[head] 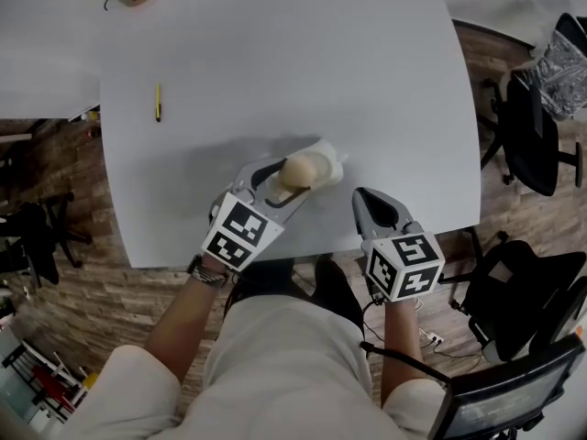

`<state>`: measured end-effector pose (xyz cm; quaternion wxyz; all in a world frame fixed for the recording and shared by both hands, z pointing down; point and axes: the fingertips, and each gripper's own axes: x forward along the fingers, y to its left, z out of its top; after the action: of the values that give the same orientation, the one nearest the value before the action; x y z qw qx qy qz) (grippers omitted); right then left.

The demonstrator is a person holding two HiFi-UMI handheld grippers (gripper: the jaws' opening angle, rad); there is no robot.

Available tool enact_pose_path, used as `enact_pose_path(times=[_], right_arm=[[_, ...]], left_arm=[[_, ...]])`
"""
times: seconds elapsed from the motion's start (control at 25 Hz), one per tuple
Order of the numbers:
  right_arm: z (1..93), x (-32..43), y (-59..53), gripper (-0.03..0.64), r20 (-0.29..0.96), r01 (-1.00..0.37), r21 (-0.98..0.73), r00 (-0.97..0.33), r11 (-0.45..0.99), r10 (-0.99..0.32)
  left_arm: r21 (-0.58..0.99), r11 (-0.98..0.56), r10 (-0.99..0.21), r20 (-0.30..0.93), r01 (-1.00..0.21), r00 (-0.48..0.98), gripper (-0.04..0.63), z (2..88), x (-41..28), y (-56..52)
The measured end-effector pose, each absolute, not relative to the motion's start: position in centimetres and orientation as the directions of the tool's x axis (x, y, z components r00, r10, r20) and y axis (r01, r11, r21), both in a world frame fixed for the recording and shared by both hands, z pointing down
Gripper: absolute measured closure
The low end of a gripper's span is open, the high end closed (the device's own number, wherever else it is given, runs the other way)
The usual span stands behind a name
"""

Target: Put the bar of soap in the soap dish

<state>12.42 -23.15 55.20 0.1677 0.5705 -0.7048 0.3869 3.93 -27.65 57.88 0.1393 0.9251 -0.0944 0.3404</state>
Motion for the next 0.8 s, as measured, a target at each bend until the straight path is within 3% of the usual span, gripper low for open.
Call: enact_pose_path(times=[0.8], right_arm=[[56.2, 12.5, -23.1, 0.614, 0.692, -0.930, -0.368, -0.281, 0.009, -0.665]], left_arm=[[0.165, -0.964, -0.040, 0.688, -0.210, 0.724, 0.325, 60.1, 4.8, -27.0]])
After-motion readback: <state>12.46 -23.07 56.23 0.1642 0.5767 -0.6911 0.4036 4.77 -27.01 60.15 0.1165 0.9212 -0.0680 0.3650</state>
